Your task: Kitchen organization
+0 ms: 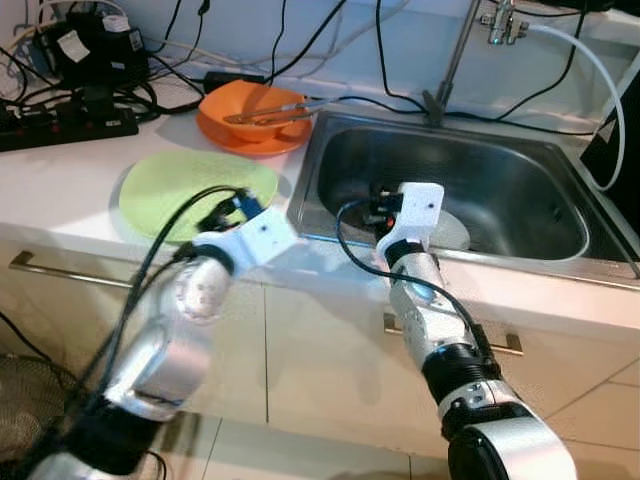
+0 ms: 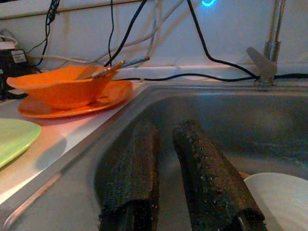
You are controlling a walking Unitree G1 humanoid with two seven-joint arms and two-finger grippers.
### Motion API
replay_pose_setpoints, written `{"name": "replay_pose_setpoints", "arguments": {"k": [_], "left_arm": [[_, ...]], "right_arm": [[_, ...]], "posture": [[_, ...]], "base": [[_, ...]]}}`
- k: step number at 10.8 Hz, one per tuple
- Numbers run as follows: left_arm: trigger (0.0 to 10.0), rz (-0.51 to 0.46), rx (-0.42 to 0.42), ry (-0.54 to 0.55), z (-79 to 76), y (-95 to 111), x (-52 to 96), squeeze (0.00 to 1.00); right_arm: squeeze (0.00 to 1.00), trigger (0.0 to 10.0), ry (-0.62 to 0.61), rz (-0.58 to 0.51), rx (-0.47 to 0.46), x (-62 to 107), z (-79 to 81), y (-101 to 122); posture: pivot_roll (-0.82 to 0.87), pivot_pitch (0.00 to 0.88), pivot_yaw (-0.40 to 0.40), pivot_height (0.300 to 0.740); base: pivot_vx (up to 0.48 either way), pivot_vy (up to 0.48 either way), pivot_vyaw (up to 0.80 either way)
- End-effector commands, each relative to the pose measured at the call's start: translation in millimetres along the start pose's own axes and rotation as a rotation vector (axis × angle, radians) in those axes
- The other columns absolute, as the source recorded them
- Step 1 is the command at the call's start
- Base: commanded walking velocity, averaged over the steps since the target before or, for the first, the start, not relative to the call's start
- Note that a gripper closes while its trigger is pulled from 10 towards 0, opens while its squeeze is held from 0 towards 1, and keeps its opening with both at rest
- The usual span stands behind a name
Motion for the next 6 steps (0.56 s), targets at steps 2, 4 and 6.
{"name": "replay_pose_setpoints", "arguments": {"k": [2,4,6], "left_arm": [[10.0,0.022,-0.051,-0.018,3.1,-0.3,8.5,0.00],[10.0,0.075,-0.084,-0.034,5.2,-10.7,13.4,0.00],[10.0,0.110,-0.103,-0.071,0.5,-18.9,14.5,0.00]], "right_arm": [[0.00,10.0,-0.009,-0.003,-0.012,0.2,-4.4,2.2],[0.00,10.0,-0.011,0.003,-0.015,0.1,-4.6,1.8],[0.00,10.0,-0.006,0.005,-0.017,0.4,-3.4,1.3]], "posture": [[0.31,0.006,-0.083,0.740],[0.32,0.000,-0.084,0.740],[0.32,0.000,-0.084,0.740]], "base": [[0.000,0.000,0.00],[0.000,0.000,0.00],[0.000,0.000,0.00]]}}
Point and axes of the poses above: a point about 5 cm out from each wrist's last joint towards the gripper, its own x axis pointing back from the gripper into the wrist, its own y axis along the axis of the wrist's last joint, z = x × y, the point moved 5 cm from there along -x, pointing out of the wrist towards the gripper, and after that the axes turned 1 degree about -x, right-handed, at the moved point
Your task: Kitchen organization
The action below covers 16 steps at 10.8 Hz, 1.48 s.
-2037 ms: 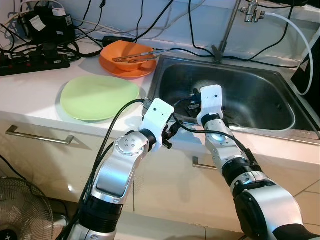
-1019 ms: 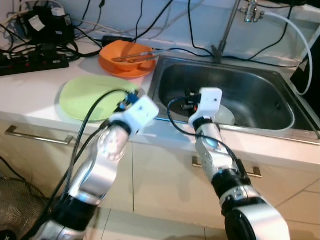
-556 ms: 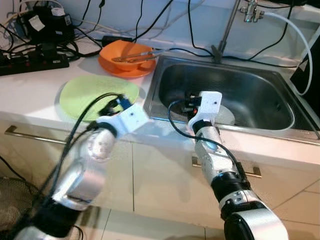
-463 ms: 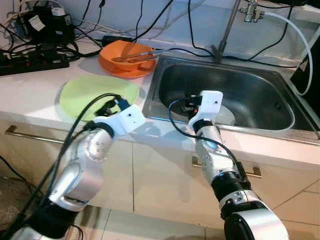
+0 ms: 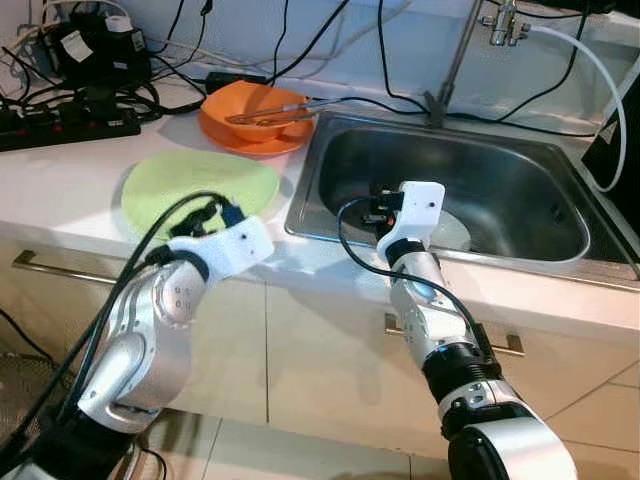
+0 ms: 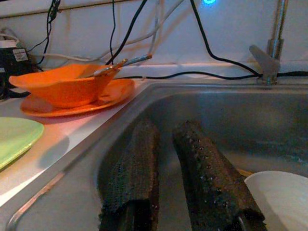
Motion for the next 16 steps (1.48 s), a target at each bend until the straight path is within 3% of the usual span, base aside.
{"name": "replay_pose_setpoints", "arguments": {"k": [1,8,16], "left_arm": [[10.0,0.013,-0.023,-0.029,-4.9,-1.7,0.3,0.00],[10.0,0.144,-0.119,-0.020,2.0,-33.3,-8.1,0.00],[10.0,0.161,-0.230,-0.122,-35.7,-48.5,-34.0,0.00]], "right_arm": [[0.00,10.0,-0.005,-0.006,-0.010,0.5,-3.6,2.5],[0.00,10.0,-0.020,-0.008,-0.012,-0.3,-6.7,5.0],[0.00,10.0,-0.035,-0.011,-0.018,-0.7,-8.0,7.2]], "posture": [[0.32,0.001,-0.084,0.740],[0.30,0.035,-0.082,0.740],[0.27,0.047,-0.074,0.740]], "base": [[0.000,0.000,0.00],[0.000,0.000,0.00],[0.000,0.000,0.00]]}}
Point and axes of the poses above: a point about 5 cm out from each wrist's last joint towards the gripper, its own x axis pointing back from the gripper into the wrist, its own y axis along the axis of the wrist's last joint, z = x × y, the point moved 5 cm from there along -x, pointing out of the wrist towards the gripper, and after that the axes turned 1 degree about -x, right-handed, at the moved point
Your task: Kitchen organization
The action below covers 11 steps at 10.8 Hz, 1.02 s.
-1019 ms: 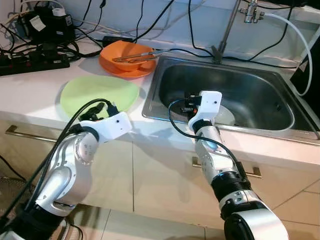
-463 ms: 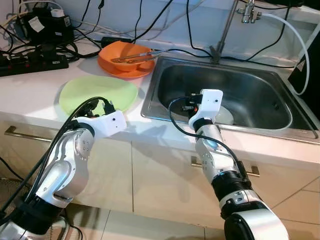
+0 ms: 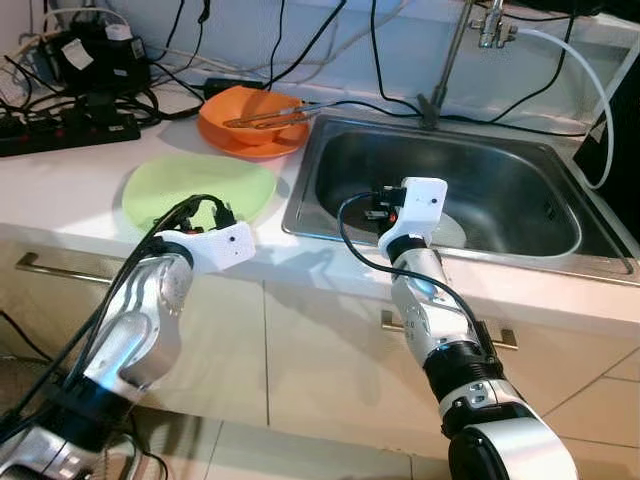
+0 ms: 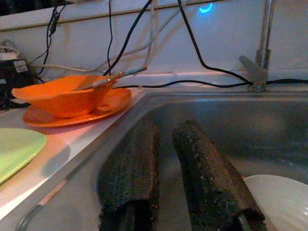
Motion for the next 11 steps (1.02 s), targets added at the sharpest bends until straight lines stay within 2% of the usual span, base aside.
{"name": "replay_pose_setpoints", "arguments": {"k": [1,4,5,6,8,9,10,11], "left_arm": [[10.0,0.015,-0.020,-0.157,-44.9,-2.4,-4.6,0.00],[9.7,0.026,-0.030,-0.160,-49.3,-7.6,-13.5,0.00],[3.6,0.037,-0.031,-0.155,-49.2,-11.9,-16.6,0.00],[0.0,0.044,-0.029,-0.148,-47.8,-14.3,-17.8,0.00],[0.4,0.070,-0.029,-0.121,-41.0,-25.0,-23.8,0.00],[4.4,0.076,-0.030,-0.112,-38.1,-27.6,-24.9,0.00],[10.0,0.089,-0.032,-0.095,-32.2,-32.7,-27.0,0.00],[10.0,0.109,-0.029,-0.074,-24.3,-40.2,-29.6,0.00]], "right_arm": [[0.00,10.0,-0.024,-0.001,-0.014,1.0,-6.3,1.1],[0.00,10.0,-0.027,-0.001,-0.015,1.2,-7.1,1.0],[0.00,10.0,-0.027,-0.001,-0.015,1.6,-6.9,0.7],[0.00,10.0,-0.026,-0.001,-0.015,1.8,-6.9,0.7],[0.00,10.0,-0.029,-0.001,-0.013,2.3,-7.9,0.4],[0.00,10.0,-0.028,-0.001,-0.013,2.4,-8.0,0.3],[0.00,10.0,-0.027,0.002,-0.014,2.5,-7.6,-0.3],[0.00,10.0,-0.025,0.004,-0.015,2.5,-7.0,-0.8]], "posture": [[0.27,0.044,-0.073,0.740],[0.27,0.039,-0.071,0.740],[0.26,0.037,-0.070,0.740],[0.26,0.036,-0.070,0.740],[0.26,0.029,-0.072,0.740],[0.26,0.027,-0.072,0.740],[0.27,0.026,-0.074,0.740],[0.27,0.025,-0.075,0.740]], "base": [[0.000,0.000,0.00],[0.000,0.000,0.00],[0.000,0.000,0.00],[0.000,0.000,0.00],[0.000,0.000,0.00],[0.000,0.000,0.00],[0.000,0.000,0.00],[0.000,0.000,0.00]]}}
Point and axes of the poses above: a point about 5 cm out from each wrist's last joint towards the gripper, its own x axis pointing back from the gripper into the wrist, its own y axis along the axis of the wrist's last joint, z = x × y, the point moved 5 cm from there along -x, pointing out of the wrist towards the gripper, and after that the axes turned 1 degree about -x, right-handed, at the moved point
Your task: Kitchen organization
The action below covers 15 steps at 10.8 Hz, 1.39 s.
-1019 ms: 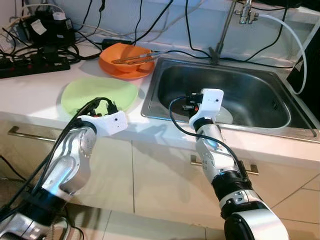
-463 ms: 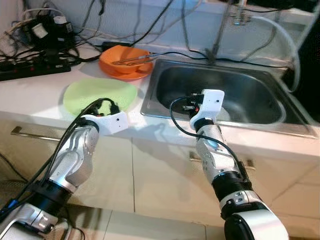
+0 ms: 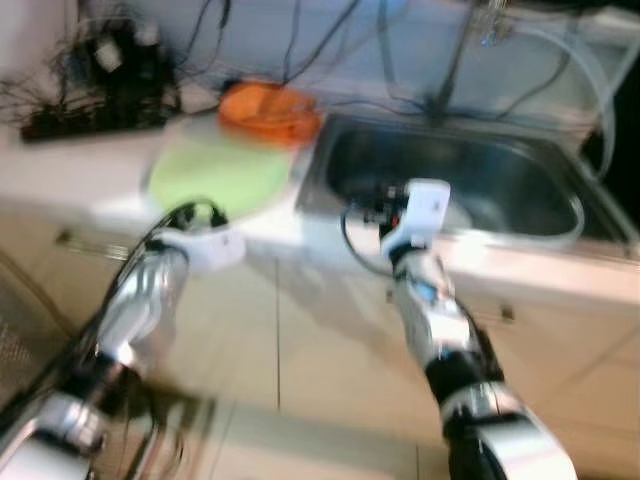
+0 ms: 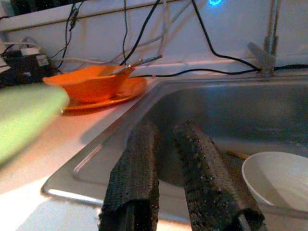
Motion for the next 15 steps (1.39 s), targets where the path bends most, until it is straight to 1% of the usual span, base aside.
{"name": "replay_pose_setpoints", "arguments": {"k": [1,3,4,6,9,10,11,12,13,15], "left_arm": [[10.0,0.036,0.014,-0.021,-1.2,-11.8,-3.8,0.00],[10.0,0.041,0.003,0.009,9.6,-16.7,-6.7,0.00],[10.0,0.030,0.002,0.032,16.1,-14.6,-7.6,0.00],[10.0,-0.009,0.012,0.072,25.3,-5.9,-8.7,0.00],[10.0,-0.087,-0.013,0.130,32.2,7.9,-3.9,0.00],[0.0,-0.117,-0.009,0.159,36.4,13.8,-0.4,0.00],[0.0,-0.128,-0.007,0.186,41.5,16.1,1.4,0.00],[0.0,-0.144,0.004,0.248,55.1,19.8,5.2,0.00],[0.0,-0.165,0.018,0.284,63.7,24.3,8.5,0.00],[0.0,-0.206,0.034,0.316,71.8,33.0,14.3,0.00]], "right_arm": [[0.00,10.0,-0.014,-0.011,0.002,-1.7,-5.3,5.3],[0.00,10.0,-0.013,-0.010,0.001,-1.6,-4.6,5.3],[0.00,10.0,-0.014,-0.010,0.001,-1.5,-4.8,5.5],[0.00,10.0,-0.018,-0.012,0.002,-1.7,-5.9,6.0],[0.00,10.0,-0.024,-0.013,0.005,-2.4,-7.4,6.8],[0.00,10.0,-0.025,-0.012,0.004,-2.8,-7.2,6.8],[0.00,10.0,-0.024,-0.012,0.004,-3.0,-6.8,6.8],[0.00,10.0,-0.022,-0.012,0.004,-3.3,-6.3,6.9],[0.00,10.0,-0.023,-0.011,0.003,-3.5,-6.1,6.9],[0.00,10.0,-0.025,-0.011,0.002,-3.7,-5.8,6.8]], "posture": [[0.27,0.025,-0.077,0.740],[0.26,0.028,-0.076,0.740],[0.26,0.030,-0.076,0.740],[0.26,0.033,-0.079,0.740],[0.27,0.029,-0.079,0.740],[0.27,0.028,-0.081,0.740],[0.27,0.026,-0.082,0.740],[0.27,0.024,-0.082,0.740],[0.27,0.022,-0.080,0.740],[0.27,0.020,-0.078,0.740]], "base": [[0.000,0.000,0.00],[0.000,0.000,0.00],[0.000,0.000,0.00],[0.000,0.000,0.00],[0.000,0.000,0.00],[0.000,0.000,0.00],[0.000,0.000,0.00],[0.000,0.000,0.00],[0.000,0.000,0.00],[0.000,0.000,0.00]]}}
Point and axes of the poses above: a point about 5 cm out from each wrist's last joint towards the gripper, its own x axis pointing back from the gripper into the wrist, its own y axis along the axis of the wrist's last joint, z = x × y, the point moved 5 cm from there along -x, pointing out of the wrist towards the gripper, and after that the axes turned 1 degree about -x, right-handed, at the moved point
